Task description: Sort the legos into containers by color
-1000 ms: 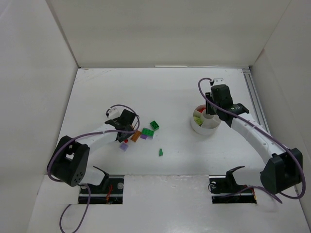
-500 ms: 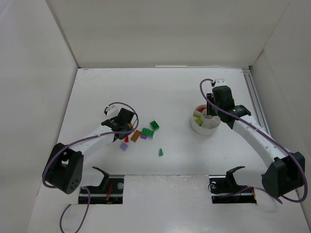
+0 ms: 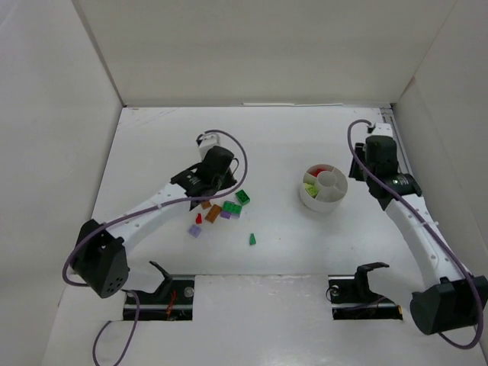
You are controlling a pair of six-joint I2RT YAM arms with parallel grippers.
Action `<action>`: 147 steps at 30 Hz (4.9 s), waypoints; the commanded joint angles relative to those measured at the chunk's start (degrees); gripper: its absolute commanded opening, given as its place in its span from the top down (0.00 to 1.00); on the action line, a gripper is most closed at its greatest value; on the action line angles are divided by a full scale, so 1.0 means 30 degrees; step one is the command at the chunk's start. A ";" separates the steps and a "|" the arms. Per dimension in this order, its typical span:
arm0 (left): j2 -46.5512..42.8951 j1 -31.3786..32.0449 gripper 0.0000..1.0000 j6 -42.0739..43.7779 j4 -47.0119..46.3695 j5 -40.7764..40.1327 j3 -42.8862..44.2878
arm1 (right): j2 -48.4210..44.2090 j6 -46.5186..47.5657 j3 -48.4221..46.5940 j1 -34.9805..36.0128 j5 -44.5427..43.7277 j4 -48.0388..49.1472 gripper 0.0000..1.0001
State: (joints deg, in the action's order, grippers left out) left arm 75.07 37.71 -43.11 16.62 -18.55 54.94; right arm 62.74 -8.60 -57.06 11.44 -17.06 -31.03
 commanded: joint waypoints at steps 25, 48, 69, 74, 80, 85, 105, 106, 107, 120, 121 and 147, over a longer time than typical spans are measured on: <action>1.6960 0.5475 0.88 0.6695 -0.0529 0.6416 2.1329 | -0.8755 -0.1323 0.0767 -0.3023 -0.2399 -0.2754 0.21; 1.6523 0.5475 0.58 0.6109 -0.0150 0.4983 2.0682 | -0.8404 -0.1323 0.0767 -0.3023 -0.2021 -0.2578 0.17; -0.8110 0.2137 0.00 -0.5309 0.6668 -0.2751 -0.1081 | -0.1559 0.2255 0.0858 1.3663 -0.0806 0.4156 0.10; -1.1981 0.2136 0.00 -0.9470 1.1468 -0.2754 -0.3076 | 0.5706 -0.0672 -0.3642 1.8299 -0.3337 0.4717 0.23; -1.4063 0.2136 0.00 -1.4630 1.5812 -0.4977 -0.1763 | 1.3093 -0.3666 -0.7665 1.8510 -0.2145 0.6296 0.34; -1.4066 0.2136 0.00 -1.4254 1.6051 -0.5976 -0.0006 | 1.7425 -0.3842 -1.0942 1.9096 -0.0907 0.7090 0.44; -1.4827 0.2136 0.00 -1.2231 1.6051 -0.7031 0.0379 | 2.1977 -0.5600 -1.4203 1.9272 -0.1987 0.7442 0.50; -1.4653 0.2136 0.00 -1.2231 1.6051 -0.6857 0.0379 | 2.2209 -0.5600 -1.4203 1.9272 -0.1989 0.7442 0.50; -1.4448 0.2136 0.00 -1.2231 1.6051 -0.6855 0.0379 | 2.2386 -0.5803 -1.4203 1.9272 -0.1989 0.7239 0.50; -1.4476 0.2136 0.00 -1.1703 1.5319 -0.6855 0.0203 | 2.1745 -0.6567 -1.2214 1.9477 -0.1550 0.6358 0.51; -1.4476 0.2136 0.00 -1.1703 1.5319 -0.6855 0.0203 | 2.1743 -0.6567 -1.2211 1.9651 -0.1550 0.6358 0.52; -1.3538 0.2136 0.00 -1.0242 1.3537 -0.5920 -0.0353 | 1.7673 -0.5629 -1.1073 1.8514 -0.1874 0.6504 0.86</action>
State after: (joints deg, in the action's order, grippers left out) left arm 34.09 44.14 -76.40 60.29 -37.06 54.70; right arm 119.70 -26.33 -92.27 69.17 -22.11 -12.75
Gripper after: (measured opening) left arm 0.997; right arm 0.221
